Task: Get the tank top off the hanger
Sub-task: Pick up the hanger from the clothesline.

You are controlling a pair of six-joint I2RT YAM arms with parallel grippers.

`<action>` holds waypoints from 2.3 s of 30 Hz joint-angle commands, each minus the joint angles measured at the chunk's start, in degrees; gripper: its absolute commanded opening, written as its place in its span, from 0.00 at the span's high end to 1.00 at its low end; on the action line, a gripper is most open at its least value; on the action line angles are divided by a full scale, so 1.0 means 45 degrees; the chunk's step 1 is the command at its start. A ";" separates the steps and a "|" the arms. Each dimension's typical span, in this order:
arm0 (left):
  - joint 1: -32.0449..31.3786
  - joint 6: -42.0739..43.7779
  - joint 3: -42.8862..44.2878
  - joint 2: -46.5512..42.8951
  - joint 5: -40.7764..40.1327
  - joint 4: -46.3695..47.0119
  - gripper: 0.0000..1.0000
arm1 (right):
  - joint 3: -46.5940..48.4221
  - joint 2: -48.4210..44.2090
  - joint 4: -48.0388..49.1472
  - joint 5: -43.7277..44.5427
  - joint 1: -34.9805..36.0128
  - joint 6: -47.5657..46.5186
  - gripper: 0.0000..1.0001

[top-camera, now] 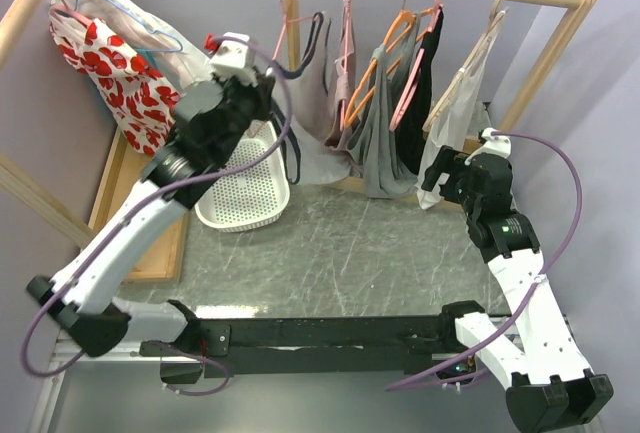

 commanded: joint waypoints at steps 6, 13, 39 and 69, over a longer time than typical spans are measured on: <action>-0.0057 -0.0425 -0.2190 -0.3931 0.0923 -0.0174 0.99 | 0.0090 -0.0503 0.0646 -0.0114 0.0012 0.0053 0.00; -0.0057 -0.1557 -0.2619 -0.4633 0.2232 -0.2166 0.99 | 0.0343 -0.0561 0.0315 -0.0134 0.0012 0.0073 0.00; -0.0057 -0.2203 -0.2875 -0.7039 0.4635 -0.5679 0.99 | 0.2318 -0.1964 -0.1327 -0.2321 0.0012 -0.0007 0.00; -0.0076 -0.3961 -0.6195 -0.7761 0.9048 -0.3866 0.99 | -0.2508 -0.1149 0.4648 -0.8339 0.1514 0.3665 0.15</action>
